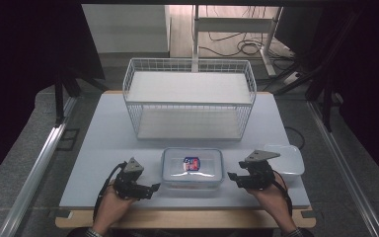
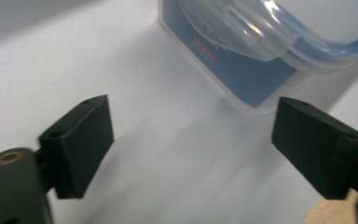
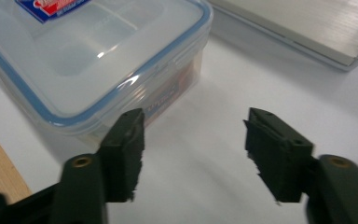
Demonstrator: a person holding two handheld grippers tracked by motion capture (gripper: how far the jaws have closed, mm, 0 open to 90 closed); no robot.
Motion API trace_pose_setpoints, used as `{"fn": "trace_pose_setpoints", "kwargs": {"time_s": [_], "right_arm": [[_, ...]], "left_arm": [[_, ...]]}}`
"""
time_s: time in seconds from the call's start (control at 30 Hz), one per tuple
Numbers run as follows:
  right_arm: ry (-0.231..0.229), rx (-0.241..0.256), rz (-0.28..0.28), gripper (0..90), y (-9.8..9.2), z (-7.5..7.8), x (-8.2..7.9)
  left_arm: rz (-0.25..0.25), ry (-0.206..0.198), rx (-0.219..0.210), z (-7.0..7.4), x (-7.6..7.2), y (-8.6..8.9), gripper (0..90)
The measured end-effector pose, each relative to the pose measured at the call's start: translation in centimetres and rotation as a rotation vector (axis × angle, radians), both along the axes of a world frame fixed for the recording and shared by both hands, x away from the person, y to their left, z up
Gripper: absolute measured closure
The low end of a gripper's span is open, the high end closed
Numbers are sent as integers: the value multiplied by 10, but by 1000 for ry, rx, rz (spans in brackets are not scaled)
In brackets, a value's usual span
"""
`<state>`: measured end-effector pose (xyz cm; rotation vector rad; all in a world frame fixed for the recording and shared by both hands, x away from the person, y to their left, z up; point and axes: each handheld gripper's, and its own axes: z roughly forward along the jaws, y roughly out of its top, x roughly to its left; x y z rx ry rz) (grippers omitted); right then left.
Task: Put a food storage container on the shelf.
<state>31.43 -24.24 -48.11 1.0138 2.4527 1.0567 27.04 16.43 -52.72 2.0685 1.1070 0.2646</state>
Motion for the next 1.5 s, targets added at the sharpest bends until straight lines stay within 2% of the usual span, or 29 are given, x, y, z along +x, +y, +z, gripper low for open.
{"fn": "trace_pose_setpoints", "kwargs": {"time_s": [0.07, 0.17, 0.23, 0.37, 0.47, 0.5, 0.6, 0.63, 0.67, 0.8, 0.97, 1.03, 1.07, 1.1, 1.17, 1.3, 1.43, 1.5], "right_arm": [[3, 30, -8, 287, -2, 1, 1], [-2, 39, -12, 264, -2, 1, 2], [-11, 58, -9, 227, -3, 2, 2], [-23, 93, -8, 174, -2, 5, 3], [-30, 118, -1, 134, 0, 6, 4], [-32, 120, 1, 117, 1, 6, 5], [-36, 115, 16, 91, 3, 6, 5], [-42, 126, 27, 69, 5, 7, 5], [-45, 136, 33, 62, 7, 7, 6], [-58, 132, 49, 41, 12, 7, 6], [-36, 118, 50, 21, 21, 7, 7], [-9, 126, 39, 9, 26, 6, 9], [-9, 126, 39, 9, 26, 6, 9], [19, 141, 49, 8, 29, 5, 11], [38, 144, 54, 9, 31, 6, 13], [64, 158, 54, 22, 34, 8, 16], [71, 144, 56, 80, 40, 11, 21], [75, 145, 54, 91, 42, 12, 23]], "left_arm": [[18, -18, -3, -1, 1, 4, 98], [10, -42, 7, -2, 1, 6, 97], [10, -57, -21, -1, 3, 10, 98], [24, -77, -24, 3, 5, 12, 93], [24, -79, -25, 6, 5, 12, 93], [18, -68, -36, 9, 6, 11, 90], [14, -61, -30, 12, 7, 10, 86], [13, -57, -37, 14, 8, 9, 89], [1, -51, -70, 19, 10, 8, 89], [-22, -56, -86, 26, 13, 5, 82], [-55, -33, -96, 35, 17, -2, 56], [-85, -28, -121, 40, 20, -4, 40], [-85, -28, -121, 40, 20, -4, 40], [-93, -26, -131, 40, 22, -4, 39], [-98, -15, -141, 41, 24, -6, 44], [-102, -16, -127, 41, 30, -9, 60], [-120, -5, -116, 44, 39, -17, 76], [-130, -15, -99, 48, 44, -23, 76]]}}
